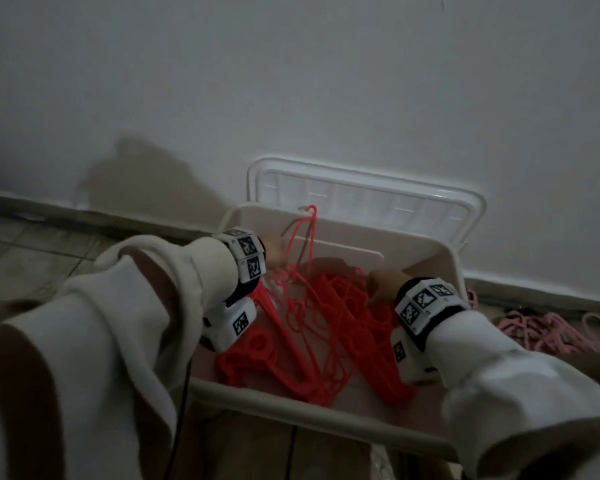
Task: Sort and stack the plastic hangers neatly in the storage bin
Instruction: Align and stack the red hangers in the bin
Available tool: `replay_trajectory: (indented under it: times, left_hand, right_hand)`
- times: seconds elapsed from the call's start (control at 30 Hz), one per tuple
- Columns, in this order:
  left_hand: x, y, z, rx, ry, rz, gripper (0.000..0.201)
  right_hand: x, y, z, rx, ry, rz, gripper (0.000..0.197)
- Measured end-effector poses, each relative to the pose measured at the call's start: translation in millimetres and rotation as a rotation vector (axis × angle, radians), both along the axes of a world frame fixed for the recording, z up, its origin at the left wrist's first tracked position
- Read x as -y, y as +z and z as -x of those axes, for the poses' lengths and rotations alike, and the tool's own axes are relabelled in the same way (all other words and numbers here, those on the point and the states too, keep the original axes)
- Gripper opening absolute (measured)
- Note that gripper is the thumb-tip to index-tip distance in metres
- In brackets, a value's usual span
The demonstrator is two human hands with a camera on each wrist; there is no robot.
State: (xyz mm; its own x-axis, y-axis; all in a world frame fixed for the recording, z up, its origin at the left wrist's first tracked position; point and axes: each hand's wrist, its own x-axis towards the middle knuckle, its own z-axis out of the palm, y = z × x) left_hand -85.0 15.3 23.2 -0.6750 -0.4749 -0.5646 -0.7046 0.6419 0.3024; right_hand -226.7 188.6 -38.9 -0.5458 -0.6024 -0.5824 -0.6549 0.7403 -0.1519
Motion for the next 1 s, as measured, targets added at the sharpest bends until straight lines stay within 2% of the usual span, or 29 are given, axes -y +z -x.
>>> replay_trajectory:
  times: [0.07, 0.1, 0.2, 0.23, 0.37, 0.5, 0.6, 0.7, 0.83, 1.0]
  left_hand:
    - [2.1, -12.4, -2.2, -0.016, -0.059, 0.047, 0.031]
    - [0.5, -18.4, -2.9, -0.015, -0.086, 0.049, 0.03]
    - [-8.1, -34.0, -2.8, 0.038, -0.185, 0.015, 0.031]
    - [-10.2, -38.1, -2.1, 0.04, -0.191, -0.015, 0.031]
    - [-14.9, -50.4, -0.3, 0.009, -0.202, -0.071, 0.03]
    - [-12.6, -57.9, -2.6, 0.026, -0.196, -0.062, 0.032]
    - [-12.8, -62.6, -5.9, 0.044, -0.168, -0.084, 0.032]
    - [-14.2, -66.2, -6.0, 0.056, -0.16, -0.096, 0.032]
    - [-18.0, -60.5, -3.7, 0.029, -0.172, -0.1, 0.03]
    - [-29.4, -54.5, 0.3, -0.153, -0.185, -0.042, 0.029]
  right_hand:
    - [0.3, -30.7, 7.3, -0.025, -0.019, 0.069, 0.08]
    - [4.2, -26.2, 1.3, -0.025, 0.01, 0.06, 0.079]
    - [9.7, -7.1, -13.4, -0.077, -0.032, -0.039, 0.047]
    - [9.7, -1.5, -16.3, -0.099, -0.031, -0.076, 0.045]
    - [-5.3, -20.3, -27.5, -0.121, 0.058, -0.143, 0.048]
    - [-14.1, -28.8, -31.2, -0.173, 0.129, -0.18, 0.029]
    - [-20.2, -38.0, -29.6, -0.156, 0.096, -0.218, 0.035]
    - [-21.2, -49.4, -19.7, -0.072, 0.064, -0.191, 0.034]
    - [-7.5, -33.8, -11.6, -0.015, 0.039, -0.161, 0.033]
    - [1.2, -21.4, -3.5, 0.057, 0.104, 0.087, 0.023]
